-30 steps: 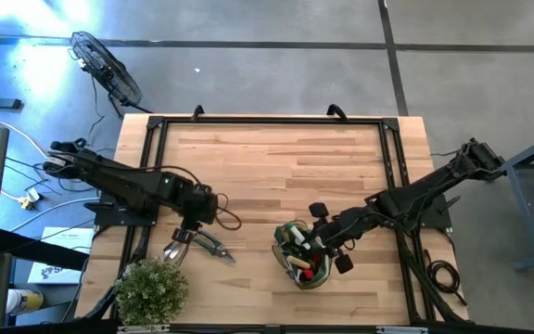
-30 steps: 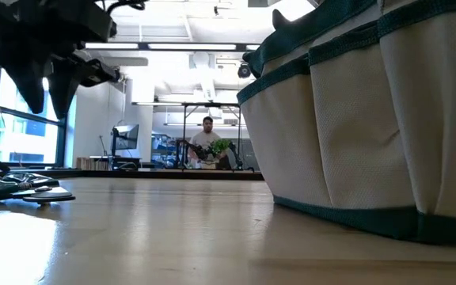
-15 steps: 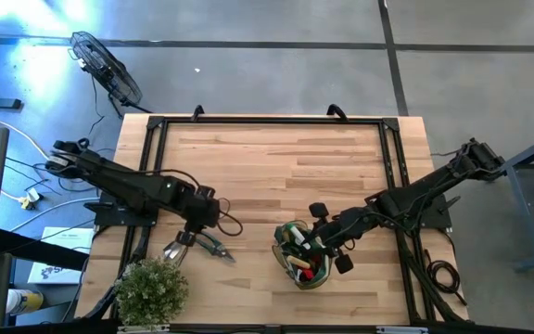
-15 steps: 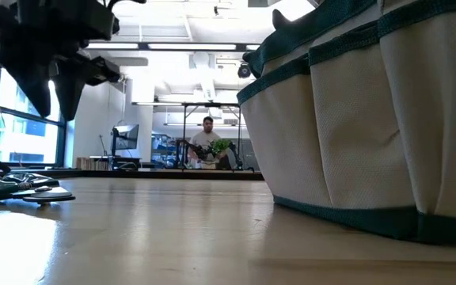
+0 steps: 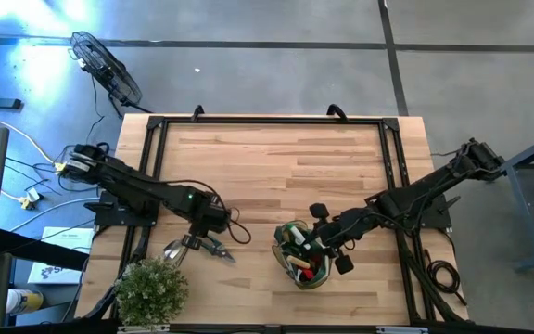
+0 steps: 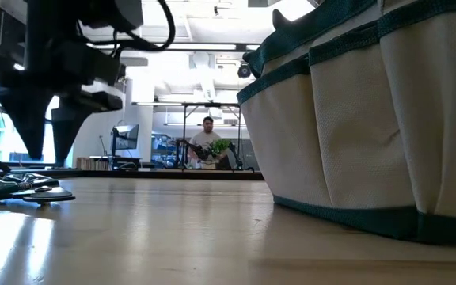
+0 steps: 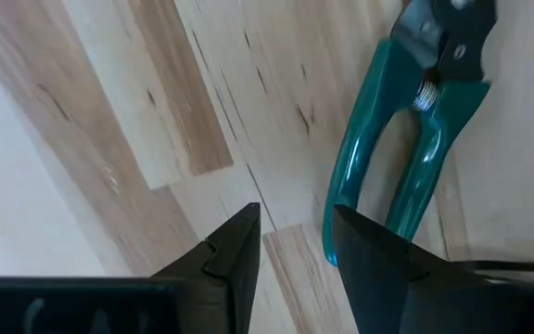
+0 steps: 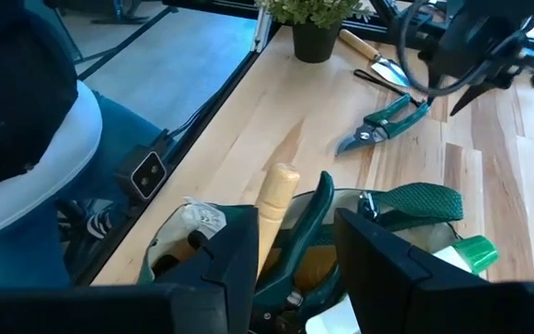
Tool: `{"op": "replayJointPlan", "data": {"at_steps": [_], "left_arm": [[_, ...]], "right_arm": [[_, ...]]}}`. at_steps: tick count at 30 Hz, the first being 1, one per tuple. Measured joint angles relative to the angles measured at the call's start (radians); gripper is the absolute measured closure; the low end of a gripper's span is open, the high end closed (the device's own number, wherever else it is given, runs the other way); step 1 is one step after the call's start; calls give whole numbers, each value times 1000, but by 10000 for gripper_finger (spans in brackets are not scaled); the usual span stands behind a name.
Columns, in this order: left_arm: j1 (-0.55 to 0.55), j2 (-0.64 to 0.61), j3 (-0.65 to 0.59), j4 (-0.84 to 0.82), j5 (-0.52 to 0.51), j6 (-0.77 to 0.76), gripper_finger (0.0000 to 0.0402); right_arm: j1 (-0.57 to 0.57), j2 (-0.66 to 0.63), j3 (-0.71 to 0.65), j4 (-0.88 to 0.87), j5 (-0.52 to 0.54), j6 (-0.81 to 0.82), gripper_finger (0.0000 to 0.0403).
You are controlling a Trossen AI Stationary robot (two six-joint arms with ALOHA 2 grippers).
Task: Pick & Place Garden tools in Gardening bag
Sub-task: Put the green shear scissors into the green gardening bag
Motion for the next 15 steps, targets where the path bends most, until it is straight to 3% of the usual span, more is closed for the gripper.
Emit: {"op": "replayJointPlan", "data": {"at_steps": [15], "left_arm": [[2, 10, 0, 20, 25, 23, 273]], "right_arm": [[0, 0, 0, 1, 0, 8, 270]]}}
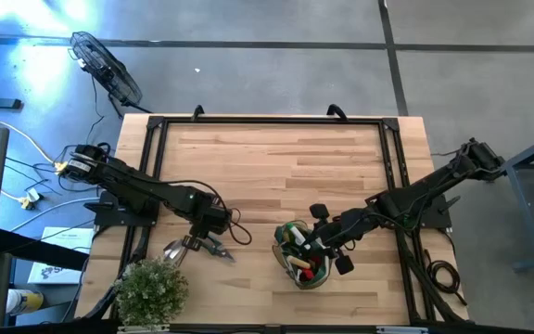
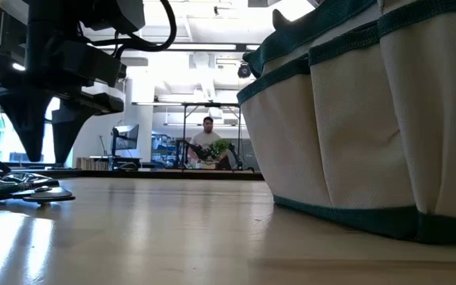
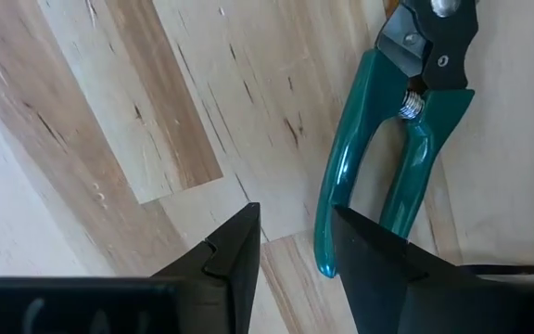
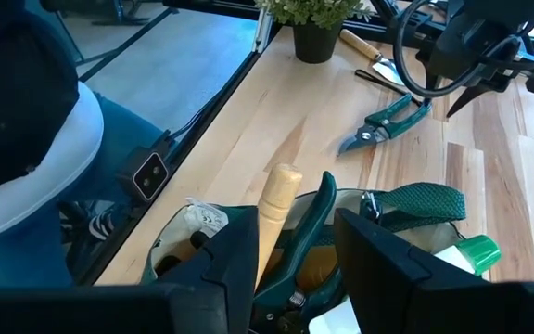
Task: Pick & Place Garden tools in Gardening bag
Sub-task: Put the green shear scissors into the green gardening bag
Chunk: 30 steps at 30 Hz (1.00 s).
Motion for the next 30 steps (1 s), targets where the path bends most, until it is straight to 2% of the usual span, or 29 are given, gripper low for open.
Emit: {"op": "replayJointPlan", "data": {"at_steps": [7, 30], "left_arm": [[0, 0, 0, 5, 61, -6, 273], [0, 52, 1, 18, 128, -50, 273]], "right_arm": [[0, 0, 0, 0, 0, 4, 270], [7, 0, 0, -2, 1, 12, 270]]}}
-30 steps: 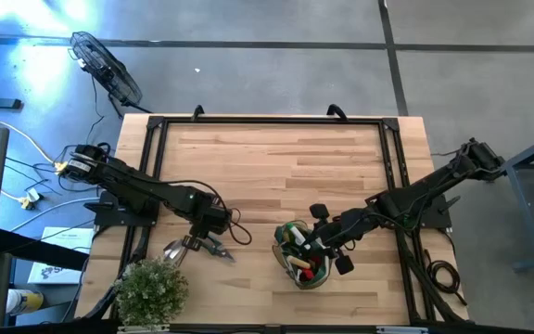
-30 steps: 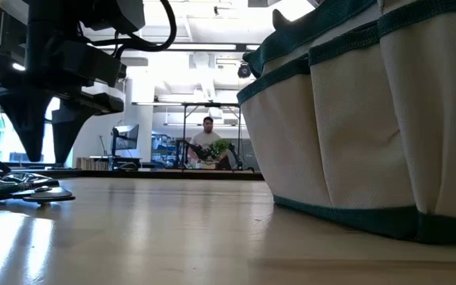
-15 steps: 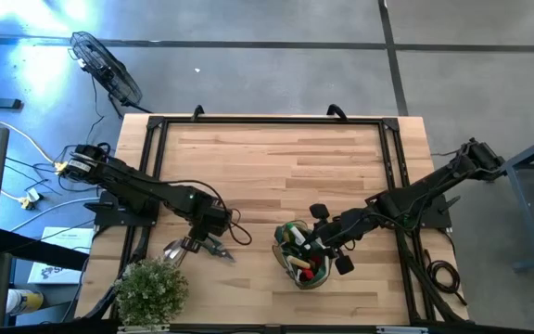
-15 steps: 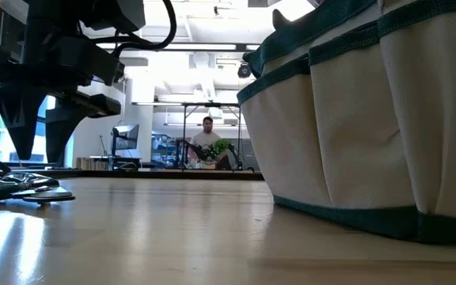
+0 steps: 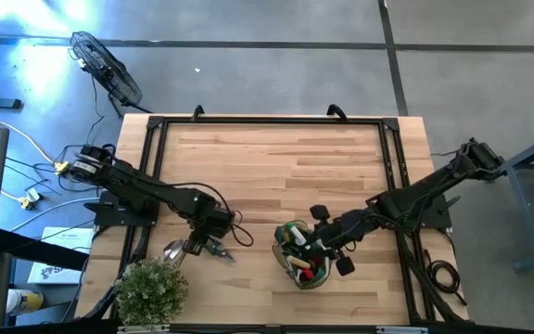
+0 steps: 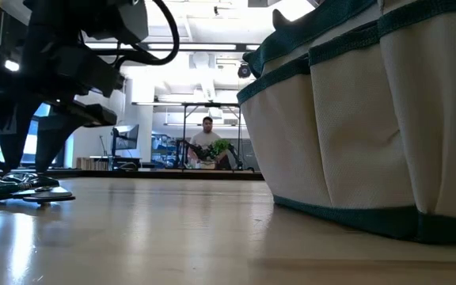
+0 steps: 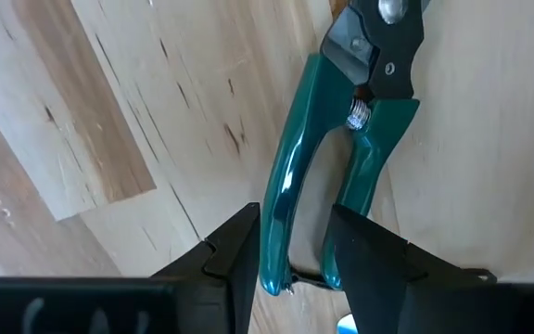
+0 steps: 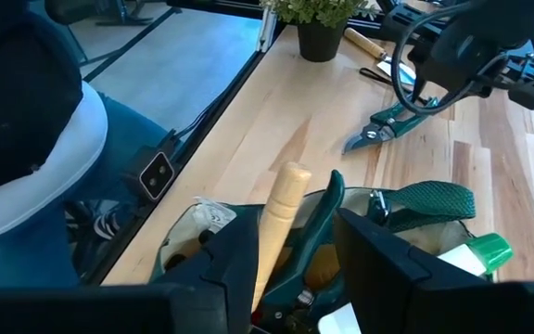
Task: Pick & Place Garden tools in Gardening bag
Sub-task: Put the green shear scissors into the green gardening bag
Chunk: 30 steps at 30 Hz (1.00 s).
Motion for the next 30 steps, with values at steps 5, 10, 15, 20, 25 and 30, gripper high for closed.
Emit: {"op": "replayJointPlan", "data": {"at_steps": [5, 10, 15, 20, 25, 30], "left_arm": [[0, 0, 0, 8, 1, 15, 273], [-11, 0, 0, 8, 2, -8, 273], [-22, 0, 0, 8, 0, -32, 273], [-22, 0, 0, 8, -2, -30, 273], [-22, 15, -1, 16, 3, -29, 273], [-21, 39, -2, 32, 21, -5, 273]], "right_arm": [[0, 0, 0, 1, 2, 12, 270], [2, 0, 0, 1, 2, 23, 270], [2, 0, 0, 1, 2, 23, 270], [2, 0, 0, 4, 2, 23, 270], [5, 0, 0, 9, 2, 24, 270], [13, 0, 0, 13, 2, 24, 270]]}}
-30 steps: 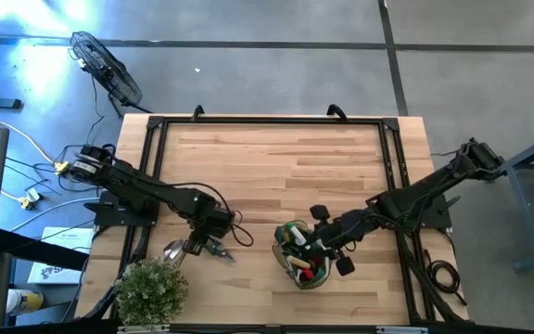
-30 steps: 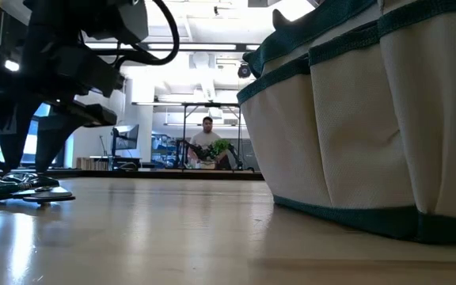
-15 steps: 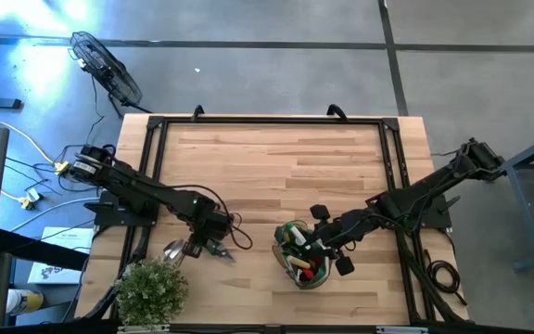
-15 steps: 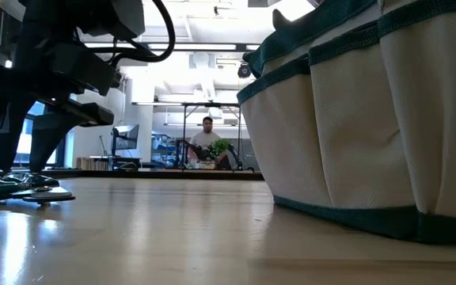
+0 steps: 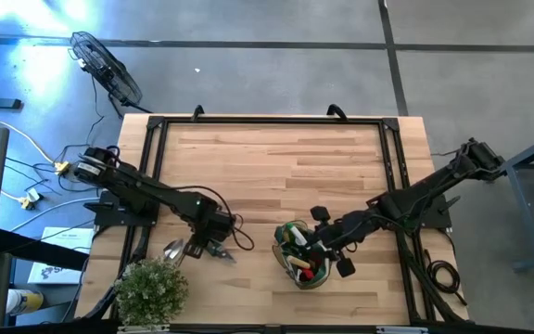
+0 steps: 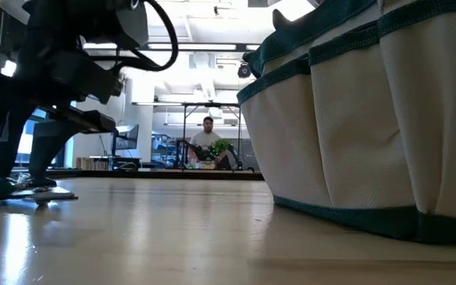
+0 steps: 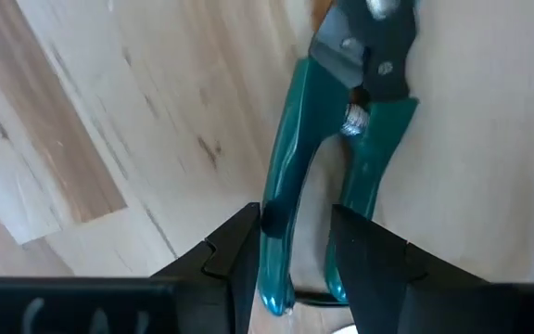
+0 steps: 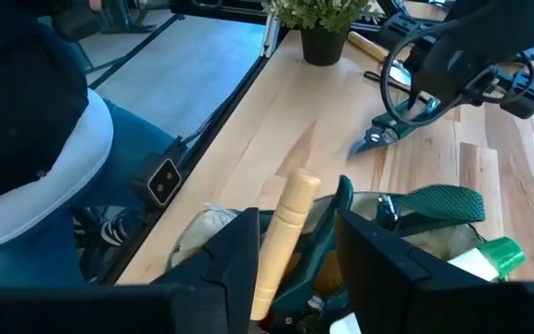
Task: Pick & Place Garden tools in Gardening bag
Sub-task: Put the green shear scissors into the green gardening bag
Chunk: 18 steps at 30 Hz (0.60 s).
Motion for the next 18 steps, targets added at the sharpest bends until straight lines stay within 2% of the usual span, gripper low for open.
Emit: {"op": "replayJointPlan", "data": {"at_steps": [18], "left_arm": [[2, 6, -50, 86, 55, 3, 273]], "right_arm": [[0, 0, 0, 17, -1, 18, 270]]}}
